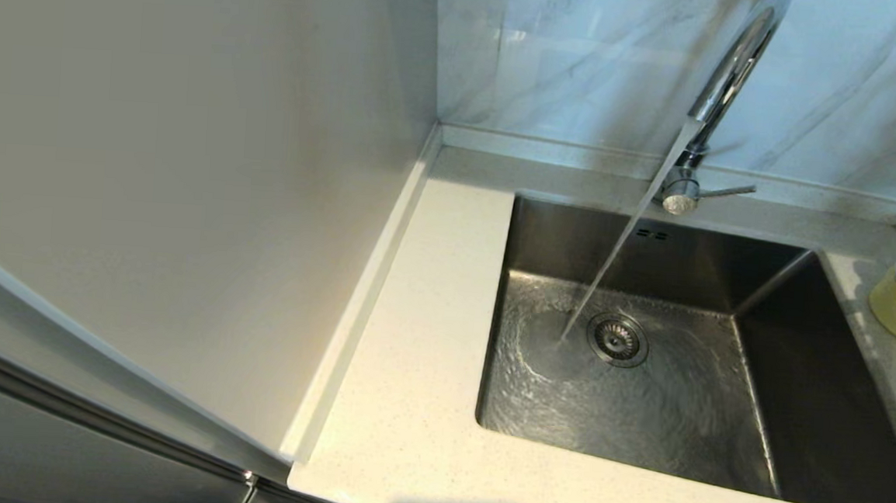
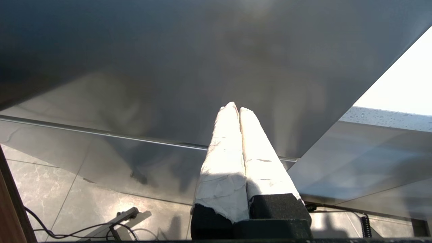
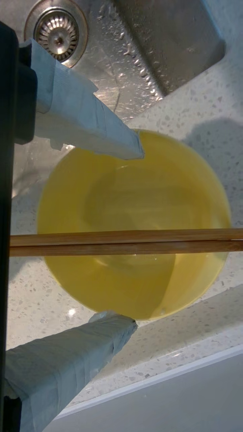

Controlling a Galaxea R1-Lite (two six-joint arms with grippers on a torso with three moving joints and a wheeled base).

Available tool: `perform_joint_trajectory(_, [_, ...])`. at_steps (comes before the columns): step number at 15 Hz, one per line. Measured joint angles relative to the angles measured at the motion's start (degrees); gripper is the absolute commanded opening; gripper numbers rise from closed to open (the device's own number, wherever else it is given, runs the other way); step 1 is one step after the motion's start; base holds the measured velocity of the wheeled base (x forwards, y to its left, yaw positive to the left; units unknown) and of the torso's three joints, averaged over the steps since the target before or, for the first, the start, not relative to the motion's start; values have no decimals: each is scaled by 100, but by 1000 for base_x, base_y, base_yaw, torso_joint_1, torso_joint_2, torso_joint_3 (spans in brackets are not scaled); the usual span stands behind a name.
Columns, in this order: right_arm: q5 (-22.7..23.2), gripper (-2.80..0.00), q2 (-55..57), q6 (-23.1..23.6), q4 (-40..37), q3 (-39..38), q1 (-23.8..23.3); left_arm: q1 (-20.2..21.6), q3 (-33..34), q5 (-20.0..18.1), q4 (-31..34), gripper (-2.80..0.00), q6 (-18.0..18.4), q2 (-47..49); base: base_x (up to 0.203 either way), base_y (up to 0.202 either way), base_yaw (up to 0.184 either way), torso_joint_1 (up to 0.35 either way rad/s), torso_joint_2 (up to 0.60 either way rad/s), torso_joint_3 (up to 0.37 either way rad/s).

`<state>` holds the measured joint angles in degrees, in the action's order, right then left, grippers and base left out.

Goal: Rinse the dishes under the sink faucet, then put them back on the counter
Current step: Pick up the chopsticks

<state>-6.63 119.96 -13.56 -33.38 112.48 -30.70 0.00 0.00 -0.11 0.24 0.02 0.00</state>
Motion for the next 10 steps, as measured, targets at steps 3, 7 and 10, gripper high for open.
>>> perform_joint_trajectory(3, [-9, 0, 63, 5, 193, 2, 0, 0, 0, 1, 0, -280, -2, 0, 0, 0, 0, 0, 0, 0])
perform_joint_trajectory(7, [-9, 0, 124, -1, 230, 2, -4, 0, 0, 1, 2, -280, -2, 0, 0, 0, 0, 0, 0, 0])
perform_joint_trajectory(10, [-9, 0, 142, -6, 247, 2, -6, 0, 0, 1, 1, -280, -2, 0, 0, 0, 0, 0, 0, 0])
